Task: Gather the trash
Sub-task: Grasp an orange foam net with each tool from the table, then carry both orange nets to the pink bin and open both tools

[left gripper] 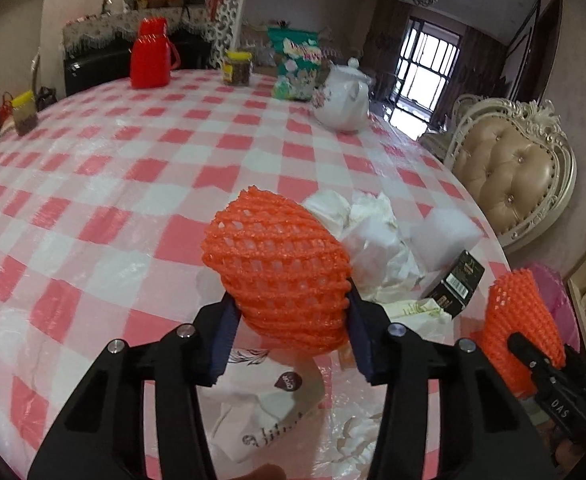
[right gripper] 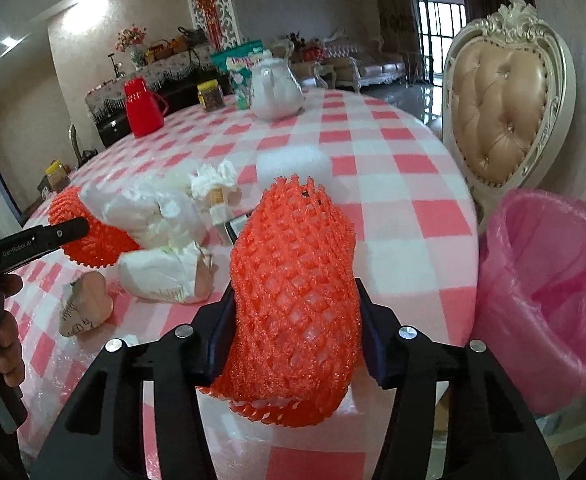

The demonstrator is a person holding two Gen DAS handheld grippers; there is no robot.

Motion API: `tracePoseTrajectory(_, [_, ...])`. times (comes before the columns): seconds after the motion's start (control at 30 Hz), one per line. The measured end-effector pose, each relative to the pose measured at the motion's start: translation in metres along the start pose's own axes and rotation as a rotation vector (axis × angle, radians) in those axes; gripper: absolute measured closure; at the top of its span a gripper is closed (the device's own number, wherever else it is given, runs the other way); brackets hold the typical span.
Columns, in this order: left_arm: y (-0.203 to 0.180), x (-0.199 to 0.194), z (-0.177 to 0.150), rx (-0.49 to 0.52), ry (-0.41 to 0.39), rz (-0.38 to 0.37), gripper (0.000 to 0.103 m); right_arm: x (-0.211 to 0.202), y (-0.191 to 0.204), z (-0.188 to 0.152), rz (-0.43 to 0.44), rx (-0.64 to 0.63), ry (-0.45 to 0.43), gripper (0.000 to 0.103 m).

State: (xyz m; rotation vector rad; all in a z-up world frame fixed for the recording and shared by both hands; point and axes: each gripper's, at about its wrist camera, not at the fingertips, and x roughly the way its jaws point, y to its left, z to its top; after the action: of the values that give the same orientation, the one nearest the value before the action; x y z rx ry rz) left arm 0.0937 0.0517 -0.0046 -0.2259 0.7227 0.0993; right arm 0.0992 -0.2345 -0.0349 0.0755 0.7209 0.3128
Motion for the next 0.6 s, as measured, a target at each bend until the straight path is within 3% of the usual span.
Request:
tracePoseTrajectory(0.3, [-0.016, -0.040, 0.019, 0.006, -0.130, 0.052, 0.055, -0.030, -0.024, 0.015, -0.022, 0.020, -0.080, 0.052])
tracePoseTrajectory(0.6, [-0.075, -0.053, 0.028, 0.084, -0.174, -0.024, 0.054, -0.059, -0.075, 0.024, -0.103, 0.068, -0.137, 0.052])
